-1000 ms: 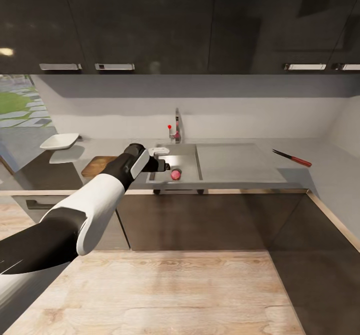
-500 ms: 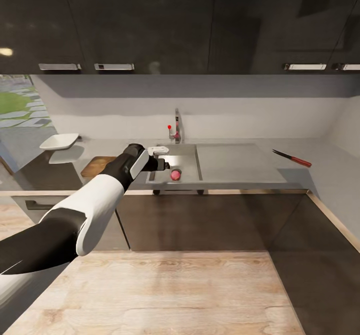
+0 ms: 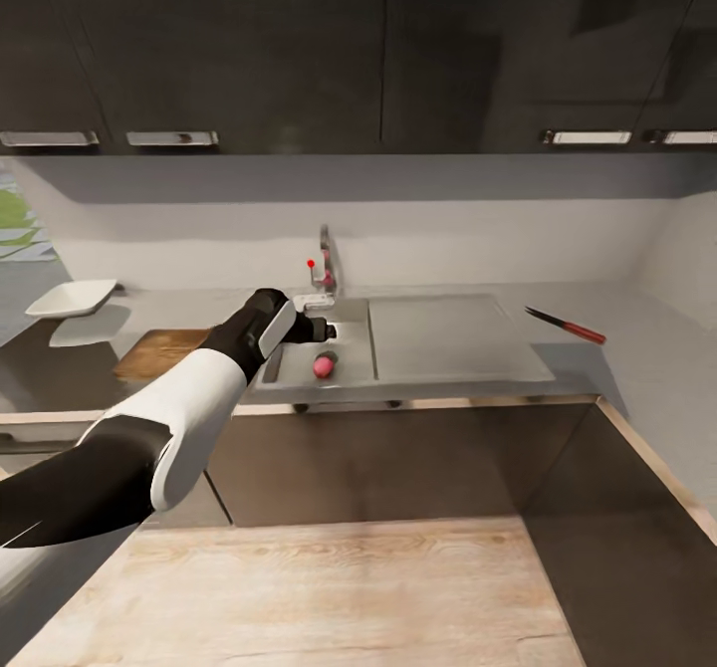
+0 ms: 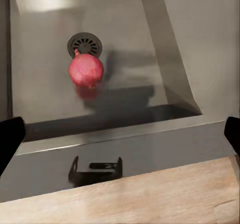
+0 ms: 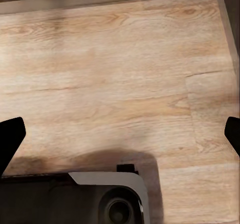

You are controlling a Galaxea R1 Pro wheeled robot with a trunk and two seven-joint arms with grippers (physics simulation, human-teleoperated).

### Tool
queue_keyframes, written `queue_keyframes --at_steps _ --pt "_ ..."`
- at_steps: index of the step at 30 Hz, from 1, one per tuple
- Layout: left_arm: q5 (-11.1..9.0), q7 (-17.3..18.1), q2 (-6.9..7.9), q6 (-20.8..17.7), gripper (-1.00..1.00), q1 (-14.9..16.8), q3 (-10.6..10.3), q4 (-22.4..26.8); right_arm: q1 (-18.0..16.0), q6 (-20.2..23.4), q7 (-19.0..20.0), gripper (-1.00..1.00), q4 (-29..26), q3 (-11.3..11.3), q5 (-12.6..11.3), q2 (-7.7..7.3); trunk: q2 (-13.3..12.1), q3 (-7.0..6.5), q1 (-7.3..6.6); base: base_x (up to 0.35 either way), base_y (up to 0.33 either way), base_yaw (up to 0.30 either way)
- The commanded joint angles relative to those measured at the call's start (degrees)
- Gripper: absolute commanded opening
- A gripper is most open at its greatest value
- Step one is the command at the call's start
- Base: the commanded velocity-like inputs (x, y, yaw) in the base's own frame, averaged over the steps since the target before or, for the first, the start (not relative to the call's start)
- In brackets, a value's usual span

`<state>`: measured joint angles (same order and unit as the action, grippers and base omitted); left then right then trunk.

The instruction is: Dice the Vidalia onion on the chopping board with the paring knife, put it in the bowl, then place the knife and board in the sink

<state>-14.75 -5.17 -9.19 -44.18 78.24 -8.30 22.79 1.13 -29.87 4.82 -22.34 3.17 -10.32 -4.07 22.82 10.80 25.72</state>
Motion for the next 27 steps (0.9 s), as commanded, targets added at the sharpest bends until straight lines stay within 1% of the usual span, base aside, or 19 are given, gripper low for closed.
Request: queue_keyframes --at_steps 1,5,8,12,15,18,21,27 --pt "-0.58 -0.57 0.04 -0.21 1.00 0.02 -0.40 0.04 0.01 -0.10 0.19 1.00 -0.08 0.33 -0.60 -0.06 0.10 0.08 0.07 0.294 -0.032 -0.050" --pt "-0.30 -0.67 0.19 -0.17 1.00 -0.10 -0.42 -0.37 0.01 -0.10 0.19 1.00 -0.08 0.34 -0.58 -0.06 0.10 0.06 0.07 0.296 -0.015 -0.023" --pt "-0.03 -0.80 0.40 0.05 1.00 -1.94 -0.47 -0.48 -0.01 -0.14 0.19 1.00 -0.01 0.34 -0.58 0.08 0.10 0.05 0.07 0.276 -0.002 -0.003" --pt "0.05 -0.96 0.62 1.35 1.00 -3.04 -0.48 -0.50 0.00 -0.18 0.19 1.00 0.01 0.34 -0.58 0.18 0.10 0.05 0.07 0.173 -0.001 -0.001" --pt "0.07 -2.03 0.66 1.72 1.00 -3.26 -0.49 -0.53 0.00 -0.18 0.19 1.00 0.01 0.34 -0.56 0.20 0.10 0.05 0.07 0.061 0.000 0.000" --pt "0.02 -4.83 0.62 1.82 1.00 -3.59 -0.49 -0.55 0.01 -0.19 0.19 1.00 0.01 0.34 -0.54 0.20 0.10 0.05 0.07 0.019 0.000 0.000" --pt "-0.01 -7.12 0.55 1.88 1.00 -5.05 -0.66 -0.50 0.01 -0.19 0.19 1.00 0.01 0.34 -0.54 0.21 0.10 0.05 0.07 0.006 0.000 0.000" --pt "-0.07 -7.61 0.43 1.87 1.00 -5.69 -0.74 -0.52 0.00 -0.19 0.19 1.00 0.01 0.34 -0.57 0.21 0.10 0.05 0.07 0.001 0.000 0.000"
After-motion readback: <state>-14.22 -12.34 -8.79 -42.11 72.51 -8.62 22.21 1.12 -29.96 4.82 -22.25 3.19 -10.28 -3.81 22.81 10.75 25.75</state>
